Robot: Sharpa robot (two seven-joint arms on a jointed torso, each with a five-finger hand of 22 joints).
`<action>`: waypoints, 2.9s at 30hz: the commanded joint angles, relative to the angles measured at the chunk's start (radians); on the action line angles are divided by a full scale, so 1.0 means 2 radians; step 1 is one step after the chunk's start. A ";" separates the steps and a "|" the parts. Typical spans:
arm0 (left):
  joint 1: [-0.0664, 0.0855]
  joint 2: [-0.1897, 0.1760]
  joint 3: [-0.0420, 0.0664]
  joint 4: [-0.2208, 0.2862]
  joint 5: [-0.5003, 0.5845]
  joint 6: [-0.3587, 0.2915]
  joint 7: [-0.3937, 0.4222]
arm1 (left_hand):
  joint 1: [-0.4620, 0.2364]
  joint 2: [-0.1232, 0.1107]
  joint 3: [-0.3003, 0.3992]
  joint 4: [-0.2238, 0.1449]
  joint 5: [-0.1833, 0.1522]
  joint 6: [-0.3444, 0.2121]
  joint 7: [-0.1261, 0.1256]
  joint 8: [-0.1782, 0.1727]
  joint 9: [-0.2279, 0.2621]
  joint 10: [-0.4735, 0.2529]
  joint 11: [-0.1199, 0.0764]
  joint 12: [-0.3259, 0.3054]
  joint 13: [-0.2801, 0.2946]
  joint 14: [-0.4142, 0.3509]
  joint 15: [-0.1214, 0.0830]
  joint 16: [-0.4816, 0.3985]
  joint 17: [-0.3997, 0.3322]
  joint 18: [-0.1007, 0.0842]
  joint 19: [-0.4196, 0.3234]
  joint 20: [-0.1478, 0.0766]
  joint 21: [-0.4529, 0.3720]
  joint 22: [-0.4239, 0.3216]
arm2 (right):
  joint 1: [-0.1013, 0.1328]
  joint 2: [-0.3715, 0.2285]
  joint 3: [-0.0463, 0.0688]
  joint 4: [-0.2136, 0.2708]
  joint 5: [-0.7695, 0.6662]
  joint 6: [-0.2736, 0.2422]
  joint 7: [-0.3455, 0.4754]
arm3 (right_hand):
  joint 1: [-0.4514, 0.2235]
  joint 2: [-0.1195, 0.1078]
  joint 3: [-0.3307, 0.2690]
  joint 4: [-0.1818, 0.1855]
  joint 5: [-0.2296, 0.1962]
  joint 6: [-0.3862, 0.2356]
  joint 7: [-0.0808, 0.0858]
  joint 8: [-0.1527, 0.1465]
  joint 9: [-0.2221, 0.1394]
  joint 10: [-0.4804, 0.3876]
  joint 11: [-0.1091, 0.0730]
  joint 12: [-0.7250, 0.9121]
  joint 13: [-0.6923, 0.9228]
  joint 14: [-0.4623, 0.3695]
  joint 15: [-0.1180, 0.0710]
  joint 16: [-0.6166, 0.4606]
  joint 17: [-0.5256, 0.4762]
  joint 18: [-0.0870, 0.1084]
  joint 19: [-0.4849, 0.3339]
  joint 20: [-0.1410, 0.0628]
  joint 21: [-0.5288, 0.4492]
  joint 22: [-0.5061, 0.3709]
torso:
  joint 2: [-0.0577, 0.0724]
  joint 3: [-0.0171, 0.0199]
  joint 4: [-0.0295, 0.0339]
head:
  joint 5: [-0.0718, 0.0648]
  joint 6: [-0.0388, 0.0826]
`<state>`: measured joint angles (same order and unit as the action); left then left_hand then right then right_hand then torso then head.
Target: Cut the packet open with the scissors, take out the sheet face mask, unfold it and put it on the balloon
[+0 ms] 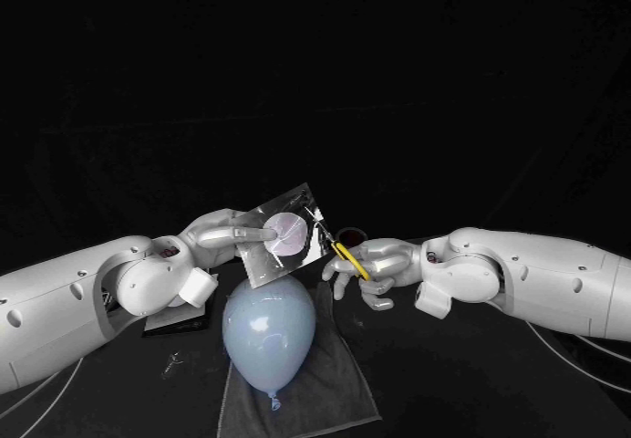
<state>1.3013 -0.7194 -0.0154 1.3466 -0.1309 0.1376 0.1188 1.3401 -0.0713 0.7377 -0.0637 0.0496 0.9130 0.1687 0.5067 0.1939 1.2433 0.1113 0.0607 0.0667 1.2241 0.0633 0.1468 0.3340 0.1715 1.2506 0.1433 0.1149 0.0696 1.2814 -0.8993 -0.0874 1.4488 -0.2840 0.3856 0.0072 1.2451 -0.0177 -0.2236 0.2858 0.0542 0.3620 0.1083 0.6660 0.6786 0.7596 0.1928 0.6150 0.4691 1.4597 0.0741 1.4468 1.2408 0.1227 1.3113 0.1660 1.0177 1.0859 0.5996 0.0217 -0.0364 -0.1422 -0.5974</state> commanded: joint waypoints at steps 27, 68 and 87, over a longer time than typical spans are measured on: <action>0.000 0.001 0.000 0.001 -0.003 0.015 0.001 | -0.002 0.005 0.001 -0.003 0.001 -0.001 0.004 0.001 0.108 0.003 0.000 0.002 0.000 0.002 -0.002 -0.002 0.001 0.006 0.004 0.001 0.002 0.000 | 0.002 0.002 0.001 0.001 0.002 -0.021 0.038 | 0.068 0.120 -0.106 -0.013 -0.003 0.198 -0.036 0.162 0.069 0.336 -0.113 0.395 0.427 0.044 -0.083 0.042 0.108 -0.026 0.073 -0.073 0.136 0.113 | 0.000 0.0004 0.0004 | -0.004 0.001; 0.000 0.002 0.000 -0.001 -0.007 0.018 -0.001 | -0.002 0.005 0.001 -0.003 0.001 -0.001 0.003 0.000 0.111 0.003 0.000 0.002 0.000 0.002 -0.002 -0.003 0.002 0.006 0.004 0.001 0.002 0.000 | 0.008 -0.001 0.001 0.007 -0.008 -0.042 0.040 | 0.061 0.078 -0.120 -0.022 -0.003 0.119 0.020 0.014 0.083 0.100 -0.061 -0.009 0.079 0.028 -0.040 0.019 0.064 -0.013 0.036 -0.039 0.072 0.065 | 0.000 0.0005 -0.0002 | -0.004 0.002; 0.000 0.002 -0.001 -0.001 -0.010 0.021 -0.002 | -0.002 0.005 0.001 -0.003 0.001 -0.001 0.003 0.000 0.111 0.003 0.000 0.002 0.000 0.002 -0.002 -0.003 0.002 0.006 0.004 0.001 0.002 0.000 | 0.012 0.002 0.001 0.009 -0.010 -0.046 0.037 | 0.042 0.065 -0.120 -0.020 -0.003 0.057 0.060 -0.050 0.078 0.024 -0.021 -0.097 0.001 0.015 -0.006 0.010 0.038 -0.007 0.021 -0.005 0.057 0.050 | 0.000 0.0002 -0.0001 | -0.004 0.004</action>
<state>1.3018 -0.7169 -0.0175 1.3441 -0.1415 0.1541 0.1129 1.3361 -0.0669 0.7376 -0.0637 0.0494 0.9125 0.1683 0.5039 0.2156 1.2406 0.1140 0.0607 0.0668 1.2257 0.0616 0.1451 0.3359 0.1713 1.2505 0.1433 0.1148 0.0696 1.3027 -0.8964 -0.0877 1.4655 -0.3128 0.3025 0.0657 1.3350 0.1135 -0.4340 0.2454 0.0501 0.4805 0.1588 0.5702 0.8329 0.8123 0.1504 0.4257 0.4721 1.4664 0.0573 1.4699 1.3075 0.0994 1.3536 0.1491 1.1353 1.1860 0.5995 0.0221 -0.0360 -0.1495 -0.5904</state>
